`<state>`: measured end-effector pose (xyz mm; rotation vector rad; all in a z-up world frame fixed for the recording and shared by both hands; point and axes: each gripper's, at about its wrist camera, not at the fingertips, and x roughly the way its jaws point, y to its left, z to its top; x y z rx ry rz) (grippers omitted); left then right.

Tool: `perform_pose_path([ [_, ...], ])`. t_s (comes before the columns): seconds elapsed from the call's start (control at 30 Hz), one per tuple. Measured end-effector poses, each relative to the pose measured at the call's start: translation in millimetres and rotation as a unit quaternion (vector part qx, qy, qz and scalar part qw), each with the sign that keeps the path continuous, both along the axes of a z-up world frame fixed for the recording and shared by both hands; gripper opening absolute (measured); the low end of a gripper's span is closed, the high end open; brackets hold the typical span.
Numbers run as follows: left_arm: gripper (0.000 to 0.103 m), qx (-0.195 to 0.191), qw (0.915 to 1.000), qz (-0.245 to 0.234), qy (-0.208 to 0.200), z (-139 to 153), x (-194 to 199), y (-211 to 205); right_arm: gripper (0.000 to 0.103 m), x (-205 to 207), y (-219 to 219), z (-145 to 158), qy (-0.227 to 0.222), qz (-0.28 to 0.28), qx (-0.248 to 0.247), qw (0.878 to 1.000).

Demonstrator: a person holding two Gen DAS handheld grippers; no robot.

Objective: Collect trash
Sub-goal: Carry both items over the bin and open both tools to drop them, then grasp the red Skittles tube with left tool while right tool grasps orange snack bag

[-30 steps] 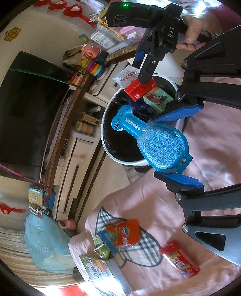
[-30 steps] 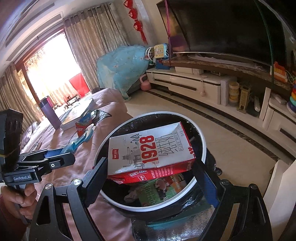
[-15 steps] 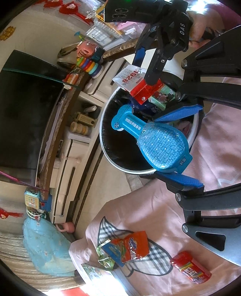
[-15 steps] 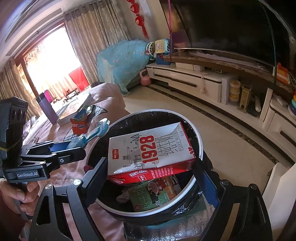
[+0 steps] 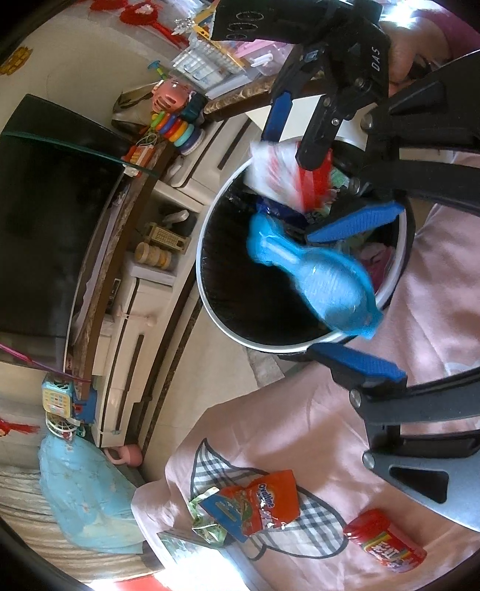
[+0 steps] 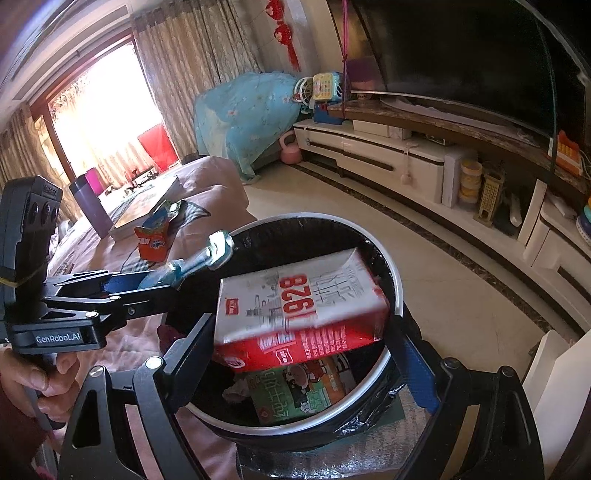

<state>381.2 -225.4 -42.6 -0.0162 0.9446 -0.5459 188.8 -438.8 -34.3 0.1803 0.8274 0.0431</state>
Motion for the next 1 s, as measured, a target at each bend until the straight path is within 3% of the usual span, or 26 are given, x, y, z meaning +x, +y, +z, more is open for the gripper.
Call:
perform_pose_path([
  [0.2, 0.064, -0.011, 0.9999, 0.01, -0.003, 5, -8, 14, 0.092, -4, -4, 1, -0.001, -0.008, 0.01, 1.0],
  [0.47, 0.067, -0.02, 0.9991, 0.038, -0.006, 0, -42, 64, 0.096, -14, 8, 8, -0.014, -0.009, 0.025, 1.0],
  [1.0, 0.071, -0.006, 0.9936, 0.111, -0.017, 8, -105, 185, 0.1, 1, 103, 14, -0.03, 0.055, 0.061, 0.996],
])
